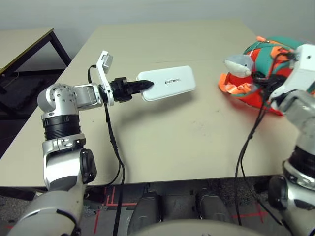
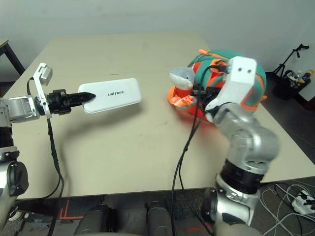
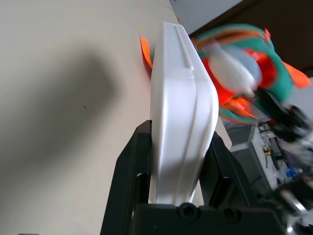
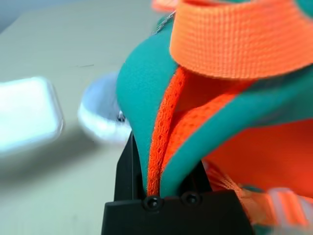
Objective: Put the pencil case into the backpack and zip it.
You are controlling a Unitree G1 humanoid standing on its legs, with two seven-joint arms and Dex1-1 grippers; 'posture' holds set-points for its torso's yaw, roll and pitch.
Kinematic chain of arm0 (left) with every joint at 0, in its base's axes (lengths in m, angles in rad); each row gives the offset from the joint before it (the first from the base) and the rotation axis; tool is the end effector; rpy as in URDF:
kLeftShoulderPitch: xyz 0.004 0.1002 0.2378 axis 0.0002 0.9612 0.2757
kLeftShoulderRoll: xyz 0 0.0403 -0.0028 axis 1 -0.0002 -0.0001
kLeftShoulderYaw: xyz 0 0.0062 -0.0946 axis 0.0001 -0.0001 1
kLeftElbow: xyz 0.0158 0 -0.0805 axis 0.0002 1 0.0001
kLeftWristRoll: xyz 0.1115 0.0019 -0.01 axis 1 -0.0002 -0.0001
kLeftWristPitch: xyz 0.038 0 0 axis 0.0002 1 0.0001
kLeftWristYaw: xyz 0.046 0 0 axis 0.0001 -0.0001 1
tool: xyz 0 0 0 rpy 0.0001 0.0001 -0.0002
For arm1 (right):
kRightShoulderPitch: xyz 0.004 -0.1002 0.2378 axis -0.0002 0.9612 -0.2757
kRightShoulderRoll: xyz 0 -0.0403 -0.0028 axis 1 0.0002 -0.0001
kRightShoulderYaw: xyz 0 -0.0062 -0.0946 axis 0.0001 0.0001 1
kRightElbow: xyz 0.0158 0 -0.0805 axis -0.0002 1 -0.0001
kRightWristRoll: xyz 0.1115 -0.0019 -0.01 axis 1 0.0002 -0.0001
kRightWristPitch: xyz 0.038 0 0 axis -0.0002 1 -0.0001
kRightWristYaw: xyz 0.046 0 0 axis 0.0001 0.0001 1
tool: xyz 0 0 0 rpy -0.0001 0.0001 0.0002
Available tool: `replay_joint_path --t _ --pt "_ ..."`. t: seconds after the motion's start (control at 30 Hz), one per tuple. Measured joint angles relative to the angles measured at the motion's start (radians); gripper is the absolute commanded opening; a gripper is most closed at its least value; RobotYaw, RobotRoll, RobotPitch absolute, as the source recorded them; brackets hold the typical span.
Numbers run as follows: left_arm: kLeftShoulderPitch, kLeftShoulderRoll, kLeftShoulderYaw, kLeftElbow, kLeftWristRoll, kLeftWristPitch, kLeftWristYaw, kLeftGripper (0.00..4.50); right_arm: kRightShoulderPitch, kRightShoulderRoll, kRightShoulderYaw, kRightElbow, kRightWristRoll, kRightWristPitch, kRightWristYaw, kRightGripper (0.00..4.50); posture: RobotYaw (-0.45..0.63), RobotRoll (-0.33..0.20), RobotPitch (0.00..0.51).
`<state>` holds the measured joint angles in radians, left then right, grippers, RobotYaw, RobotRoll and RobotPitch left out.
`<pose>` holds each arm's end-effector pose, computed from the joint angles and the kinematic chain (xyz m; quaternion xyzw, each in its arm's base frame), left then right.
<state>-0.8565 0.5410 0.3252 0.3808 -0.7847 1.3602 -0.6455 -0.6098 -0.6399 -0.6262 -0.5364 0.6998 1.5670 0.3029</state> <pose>0.3069 0.2457 0.2125 -0.2997 0.2463 -0.3881 0.8360 0.1936 -0.2586 0.2770 0.0245 0.0937 0.1430 0.9850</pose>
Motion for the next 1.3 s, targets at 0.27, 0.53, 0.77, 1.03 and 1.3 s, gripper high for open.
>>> replay_joint_path --t 0.27,0.53,0.77,1.03,1.3 --pt "-0.056 0.002 -0.072 0.123 0.045 -0.08 -0.079 1.38 0.235 -0.317 -0.172 0.035 0.619 0.001 -0.066 0.18 -0.27 0.0 0.017" --pt "-0.088 0.025 -0.104 0.154 0.073 -0.102 -0.132 1.38 0.748 -0.576 -0.227 -0.019 1.232 -0.402 -0.389 0.18 -0.27 0.0 0.042" --pt "-0.102 0.085 -0.179 0.104 0.087 -0.117 -0.204 1.38 0.902 -0.622 -0.226 -0.063 1.25 -0.545 -0.396 0.18 -0.2 0.0 0.075" --pt "-0.29 0.277 -0.414 -0.121 0.098 -0.156 -0.519 1.38 0.916 -0.672 -0.214 -0.032 1.255 -0.546 -0.395 0.18 -0.17 0.0 0.109" --pt "-0.358 0.234 -0.547 -0.123 0.173 -0.261 -0.678 1.38 0.93 -0.676 -0.21 -0.015 1.255 -0.532 -0.39 0.18 -0.18 0.0 0.12"
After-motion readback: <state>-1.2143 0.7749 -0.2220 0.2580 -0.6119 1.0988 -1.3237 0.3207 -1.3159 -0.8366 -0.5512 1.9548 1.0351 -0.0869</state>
